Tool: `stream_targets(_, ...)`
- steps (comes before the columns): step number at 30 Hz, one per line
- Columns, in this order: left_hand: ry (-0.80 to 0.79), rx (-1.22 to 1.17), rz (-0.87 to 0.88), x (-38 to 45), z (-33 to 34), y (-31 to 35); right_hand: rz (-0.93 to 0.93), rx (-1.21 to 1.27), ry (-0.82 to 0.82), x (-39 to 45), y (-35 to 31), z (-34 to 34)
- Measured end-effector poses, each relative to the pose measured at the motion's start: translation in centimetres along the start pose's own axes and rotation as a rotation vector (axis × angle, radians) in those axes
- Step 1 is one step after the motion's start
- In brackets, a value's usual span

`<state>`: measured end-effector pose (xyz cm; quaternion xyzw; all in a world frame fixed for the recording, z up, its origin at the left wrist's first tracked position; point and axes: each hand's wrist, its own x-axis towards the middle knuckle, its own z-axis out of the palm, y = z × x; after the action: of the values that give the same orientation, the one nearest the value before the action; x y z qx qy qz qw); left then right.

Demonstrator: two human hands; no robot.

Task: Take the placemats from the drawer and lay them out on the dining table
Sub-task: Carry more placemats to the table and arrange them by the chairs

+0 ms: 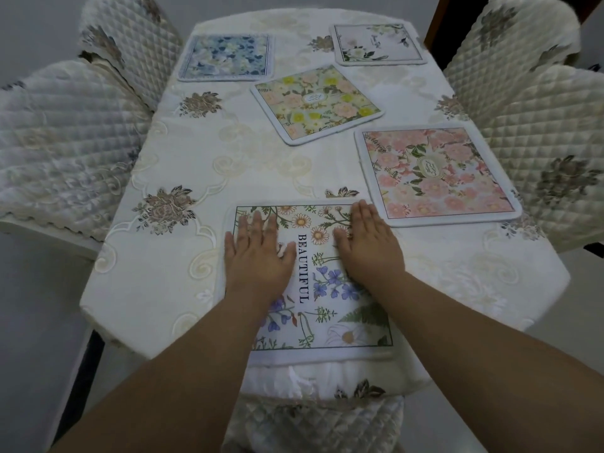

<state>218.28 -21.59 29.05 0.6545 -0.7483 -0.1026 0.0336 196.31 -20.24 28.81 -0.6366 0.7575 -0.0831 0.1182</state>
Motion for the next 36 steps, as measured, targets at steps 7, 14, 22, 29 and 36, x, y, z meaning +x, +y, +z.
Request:
stream_targets(7,-0.188,-0.080,-0.029,0.9,-2.7,-2.3,0.072,0.008,-0.215,1.1,-0.7,-3.3)
stream_targets(14,-0.117,-0.190,0.124,-7.5,-12.4,-1.9,-0.060,0.194,-0.123,-6.7,-3.8,-11.4)
stream_targets(22,-0.092,-0.328,0.070,-23.1,-19.8,-5.8,0.020,0.296,-0.204,-21.7,-10.1,-17.8)
stream_targets(29,-0.057,-0.403,0.178,-30.3,-25.7,-15.3,0.114,0.285,-0.149,-30.6,-20.5,-19.4)
stream_targets(36,-0.038,-0.312,0.223,-33.5,-31.6,-26.1,0.125,0.340,-0.090,-34.8,-30.9,-19.0)
